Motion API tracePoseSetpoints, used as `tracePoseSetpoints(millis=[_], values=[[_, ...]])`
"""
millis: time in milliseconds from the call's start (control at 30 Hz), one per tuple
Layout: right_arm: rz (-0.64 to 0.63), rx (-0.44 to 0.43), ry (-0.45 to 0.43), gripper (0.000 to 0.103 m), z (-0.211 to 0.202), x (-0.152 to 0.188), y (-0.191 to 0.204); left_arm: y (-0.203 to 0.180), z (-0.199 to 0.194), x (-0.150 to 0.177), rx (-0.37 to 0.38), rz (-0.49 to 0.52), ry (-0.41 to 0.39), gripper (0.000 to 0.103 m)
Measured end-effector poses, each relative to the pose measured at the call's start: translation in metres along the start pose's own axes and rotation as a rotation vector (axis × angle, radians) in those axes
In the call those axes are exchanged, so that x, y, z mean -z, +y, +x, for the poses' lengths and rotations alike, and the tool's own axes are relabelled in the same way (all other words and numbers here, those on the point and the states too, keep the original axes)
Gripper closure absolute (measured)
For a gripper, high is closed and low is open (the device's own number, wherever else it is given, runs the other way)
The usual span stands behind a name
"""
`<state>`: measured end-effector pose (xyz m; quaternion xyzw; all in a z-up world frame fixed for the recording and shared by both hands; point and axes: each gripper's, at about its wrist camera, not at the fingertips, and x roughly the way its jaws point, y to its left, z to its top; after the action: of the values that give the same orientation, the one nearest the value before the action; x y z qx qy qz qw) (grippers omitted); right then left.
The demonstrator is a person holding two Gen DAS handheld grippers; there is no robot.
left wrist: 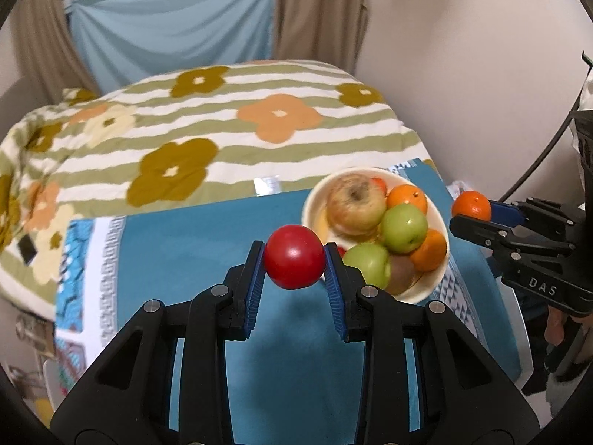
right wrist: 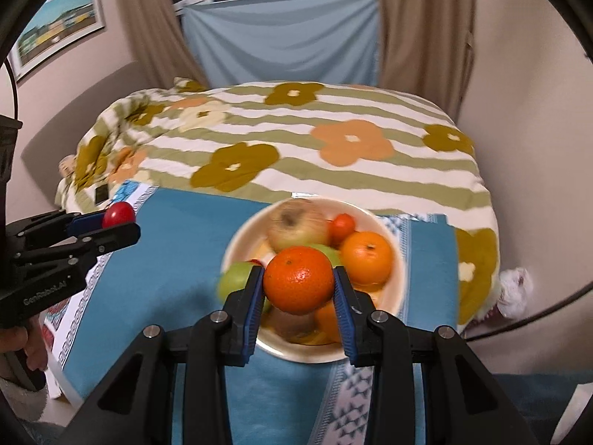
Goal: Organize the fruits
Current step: 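Carry the tomato and mandarin over the white bowl with both tools, then lower the tomato into the bowl and open the left tool while the right tool releases the mandarin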
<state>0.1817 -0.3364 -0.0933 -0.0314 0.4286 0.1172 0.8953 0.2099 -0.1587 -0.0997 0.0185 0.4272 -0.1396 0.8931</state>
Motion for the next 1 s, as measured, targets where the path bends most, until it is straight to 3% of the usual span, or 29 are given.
tracePoseSetpoints(millis=[333,633,667,700,733,767,833,1000], values=[[0.069,0.014,0.044,0.070,0.024,0.002,-0.046,-0.027,0.072,-0.017,0.022,0.035,0.100,0.067],[0.097,-0.002,0.059,0.070,0.038,0.003,-0.065,-0.028,0.097,-0.024,0.014,0.035,0.146,0.065],[0.099,-0.004,0.059,0.070,0.038,0.003,-0.066,-0.029,0.098,-0.026,0.008,0.039,0.146,0.062],[0.100,-0.006,0.059,0.070,0.038,0.003,-0.067,-0.030,0.098,-0.027,-0.001,0.045,0.146,0.044],[0.101,-0.007,0.059,0.070,0.038,0.002,-0.068,-0.031,0.097,-0.028,-0.010,0.050,0.142,0.013],[0.101,-0.007,0.059,0.070,0.039,0.002,-0.068,-0.031,0.094,-0.029,-0.017,0.050,0.125,0.002],[0.100,-0.006,0.059,0.070,0.038,0.002,-0.069,-0.031,0.084,-0.029,0.000,0.039,0.086,0.000],[0.099,-0.002,0.060,0.070,0.036,0.002,-0.075,-0.028,0.074,-0.030,-0.006,0.029,0.087,0.000]])
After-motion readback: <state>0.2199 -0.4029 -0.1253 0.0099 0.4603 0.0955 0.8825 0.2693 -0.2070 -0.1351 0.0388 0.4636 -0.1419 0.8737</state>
